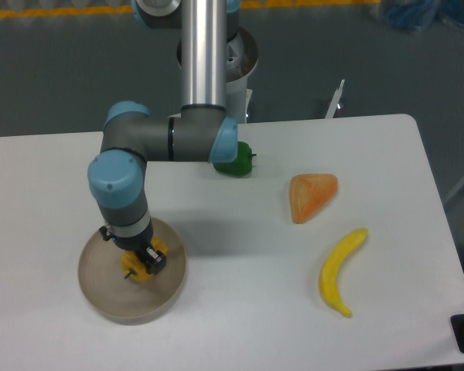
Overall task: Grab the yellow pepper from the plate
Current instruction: 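Lift the yellow pepper off the plate and carry it toward the banana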
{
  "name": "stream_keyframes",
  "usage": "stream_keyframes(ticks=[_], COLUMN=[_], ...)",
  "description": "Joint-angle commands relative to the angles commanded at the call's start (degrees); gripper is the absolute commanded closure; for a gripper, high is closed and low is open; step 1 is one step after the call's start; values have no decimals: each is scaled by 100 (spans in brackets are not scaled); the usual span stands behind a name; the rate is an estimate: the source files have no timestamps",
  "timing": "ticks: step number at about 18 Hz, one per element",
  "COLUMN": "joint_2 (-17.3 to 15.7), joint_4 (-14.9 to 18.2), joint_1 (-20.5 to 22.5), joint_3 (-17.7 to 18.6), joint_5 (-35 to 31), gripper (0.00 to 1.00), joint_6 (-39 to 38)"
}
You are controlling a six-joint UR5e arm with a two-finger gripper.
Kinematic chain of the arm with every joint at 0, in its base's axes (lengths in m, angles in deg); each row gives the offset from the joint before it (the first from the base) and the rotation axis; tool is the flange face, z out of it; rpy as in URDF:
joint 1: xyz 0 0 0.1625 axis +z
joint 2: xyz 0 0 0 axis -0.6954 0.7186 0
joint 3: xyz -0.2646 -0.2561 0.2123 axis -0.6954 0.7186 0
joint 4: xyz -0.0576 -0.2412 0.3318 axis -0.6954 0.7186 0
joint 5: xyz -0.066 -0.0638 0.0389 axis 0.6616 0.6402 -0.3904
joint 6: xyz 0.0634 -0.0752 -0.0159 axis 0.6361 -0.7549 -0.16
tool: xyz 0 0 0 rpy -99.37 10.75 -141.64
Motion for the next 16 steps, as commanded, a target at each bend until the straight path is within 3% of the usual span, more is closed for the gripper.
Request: stream_keyframes(ticks=[4,8,11,16], joint_2=[-221,-230,-238,-134], joint_4=[166,745,1282,1345], joint_1=[843,1573,2048,2585], joint_3=[-211,-510,-633,-633], joint_5=[0,26,18,35], gripper=[100,100,100,100], joint_6=[402,1421,2607,3532])
